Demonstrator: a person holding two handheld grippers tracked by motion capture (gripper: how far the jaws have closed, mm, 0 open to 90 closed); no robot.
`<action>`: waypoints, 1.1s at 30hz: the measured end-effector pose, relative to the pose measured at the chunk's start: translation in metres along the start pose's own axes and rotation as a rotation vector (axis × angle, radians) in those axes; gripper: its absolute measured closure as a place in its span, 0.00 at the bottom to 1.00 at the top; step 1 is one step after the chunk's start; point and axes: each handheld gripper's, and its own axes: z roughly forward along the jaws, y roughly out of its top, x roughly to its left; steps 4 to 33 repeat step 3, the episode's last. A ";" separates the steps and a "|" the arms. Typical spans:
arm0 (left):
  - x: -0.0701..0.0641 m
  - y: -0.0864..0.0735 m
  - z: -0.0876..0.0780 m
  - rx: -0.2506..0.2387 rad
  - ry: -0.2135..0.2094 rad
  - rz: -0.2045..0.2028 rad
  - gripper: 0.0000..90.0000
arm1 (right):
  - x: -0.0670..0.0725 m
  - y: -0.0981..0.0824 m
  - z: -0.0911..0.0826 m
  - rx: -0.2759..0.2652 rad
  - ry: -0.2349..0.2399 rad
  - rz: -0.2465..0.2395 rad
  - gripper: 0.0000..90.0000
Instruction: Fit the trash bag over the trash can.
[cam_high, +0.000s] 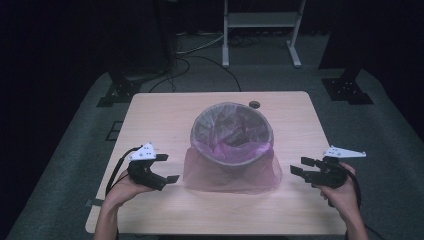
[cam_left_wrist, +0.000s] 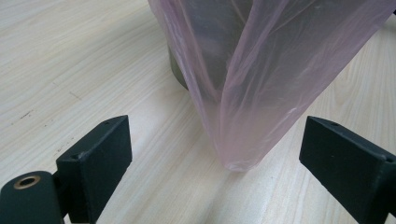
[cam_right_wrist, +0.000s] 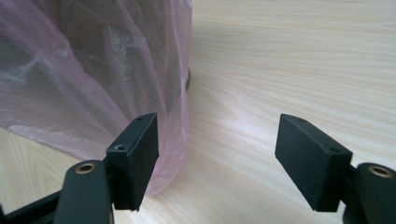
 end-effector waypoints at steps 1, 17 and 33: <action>0.000 0.000 0.000 0.001 0.001 0.001 0.09 | 0.002 -0.003 -0.001 -0.005 -0.007 0.002 0.32; 0.000 0.000 -0.001 0.002 0.003 0.002 0.09 | 0.003 -0.009 -0.003 -0.020 -0.003 0.011 0.32; 0.000 0.000 -0.001 0.002 0.003 0.002 0.09 | 0.003 -0.009 -0.003 -0.020 -0.003 0.011 0.32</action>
